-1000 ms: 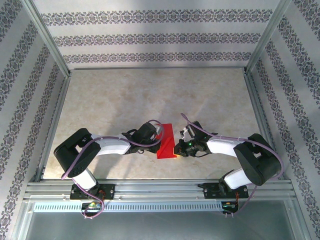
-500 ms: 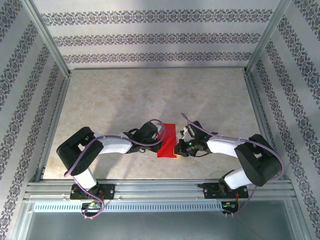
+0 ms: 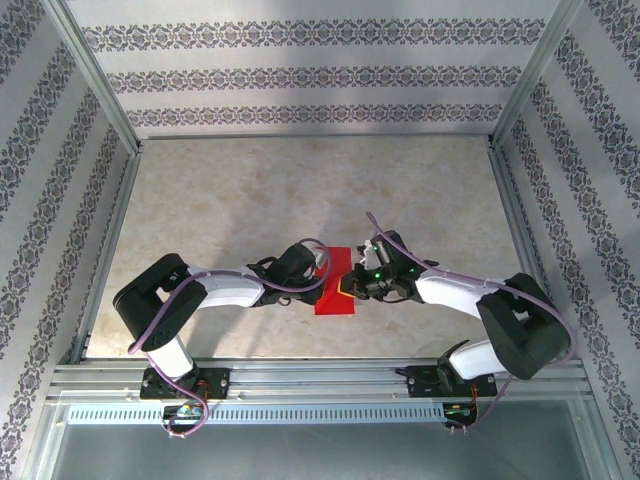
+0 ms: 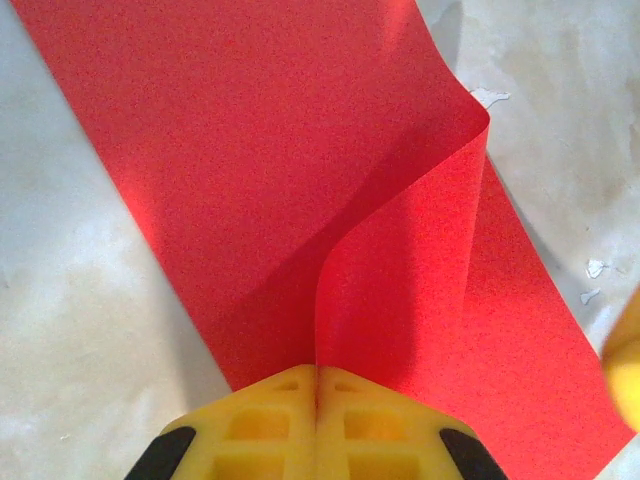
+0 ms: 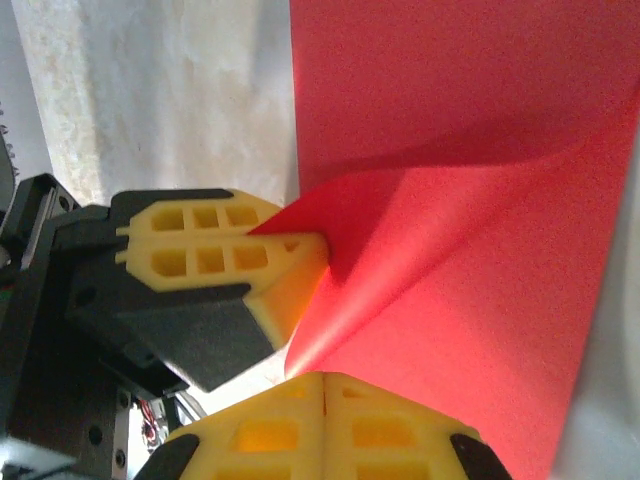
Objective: Fold a paper plane with a square sheet of paper (fold left side to right side)
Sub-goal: Fold the triangle a second time at the center of the table.
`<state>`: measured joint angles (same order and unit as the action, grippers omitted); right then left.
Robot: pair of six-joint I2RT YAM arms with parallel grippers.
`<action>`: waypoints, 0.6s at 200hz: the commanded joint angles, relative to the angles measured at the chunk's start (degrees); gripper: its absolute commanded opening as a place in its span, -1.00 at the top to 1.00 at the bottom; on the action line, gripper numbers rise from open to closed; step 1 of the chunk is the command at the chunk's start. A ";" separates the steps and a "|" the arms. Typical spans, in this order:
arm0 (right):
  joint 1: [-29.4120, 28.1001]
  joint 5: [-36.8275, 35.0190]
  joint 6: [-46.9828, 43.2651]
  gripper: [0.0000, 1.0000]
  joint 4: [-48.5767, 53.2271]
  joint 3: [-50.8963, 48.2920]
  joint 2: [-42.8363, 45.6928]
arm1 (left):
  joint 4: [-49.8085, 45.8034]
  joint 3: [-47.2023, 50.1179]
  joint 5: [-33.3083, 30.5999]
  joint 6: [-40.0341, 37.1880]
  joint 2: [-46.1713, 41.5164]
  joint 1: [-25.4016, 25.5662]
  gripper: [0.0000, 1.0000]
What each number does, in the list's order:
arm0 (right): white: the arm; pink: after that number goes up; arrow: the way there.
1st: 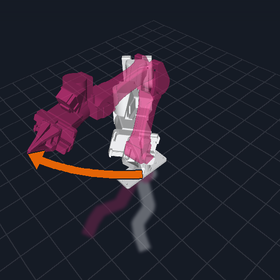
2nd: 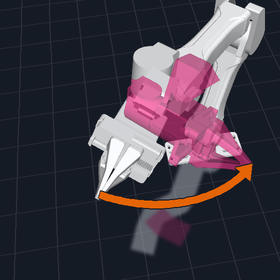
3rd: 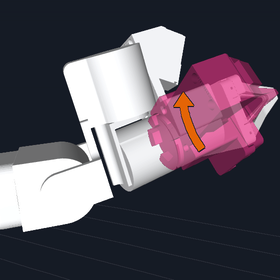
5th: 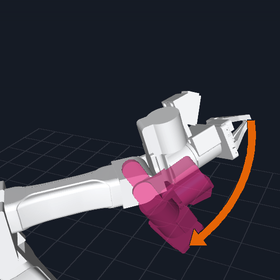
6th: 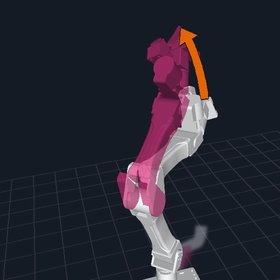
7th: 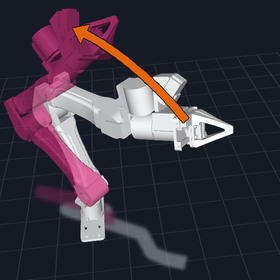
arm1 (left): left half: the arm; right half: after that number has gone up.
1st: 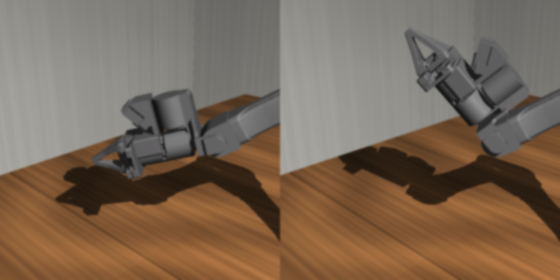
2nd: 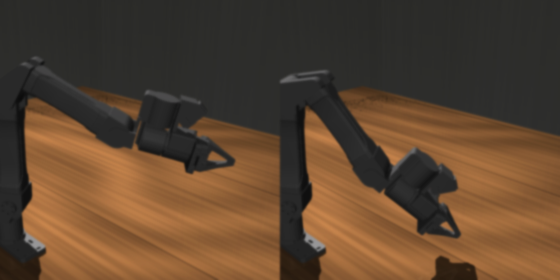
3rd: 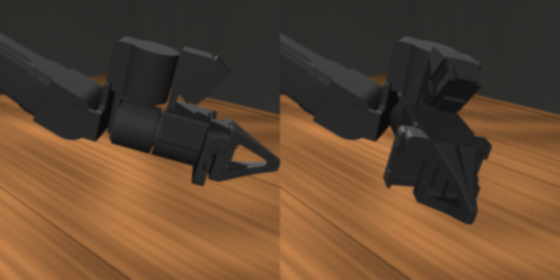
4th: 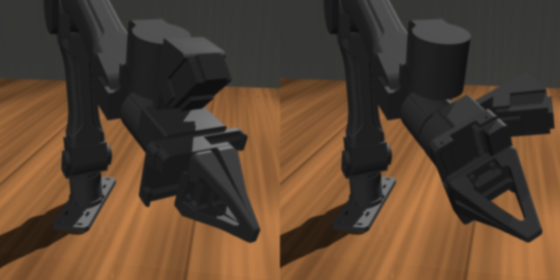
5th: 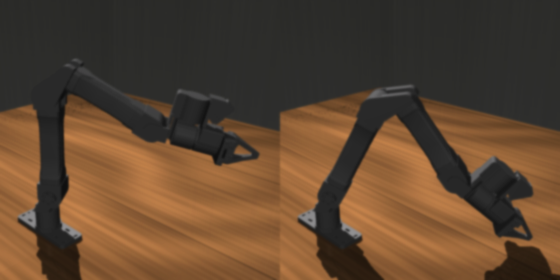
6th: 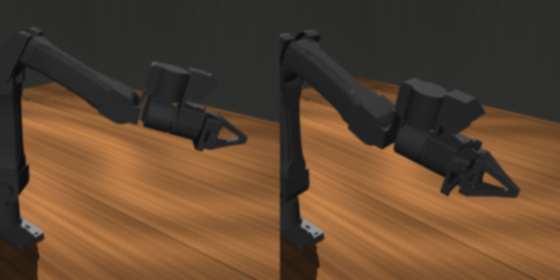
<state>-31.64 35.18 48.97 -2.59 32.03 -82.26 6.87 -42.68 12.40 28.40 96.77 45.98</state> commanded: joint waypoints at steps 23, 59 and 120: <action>-1.88 -0.46 1.13 1.00 -3.91 3.49 -4.45 | -2.28 -0.43 0.21 -1.68 1.29 -0.98 1.00; -2.45 -0.89 0.85 1.00 -4.27 4.52 -6.78 | -2.60 -0.65 0.12 -1.69 1.31 -0.98 1.00; -2.69 -2.27 -0.15 1.00 -3.50 4.53 -9.56 | -2.96 -0.77 0.08 -1.91 1.44 -0.97 1.00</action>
<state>-33.65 34.54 49.60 -6.07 35.75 -90.83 6.81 -42.78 12.43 27.75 96.84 45.95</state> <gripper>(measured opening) 0.055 0.064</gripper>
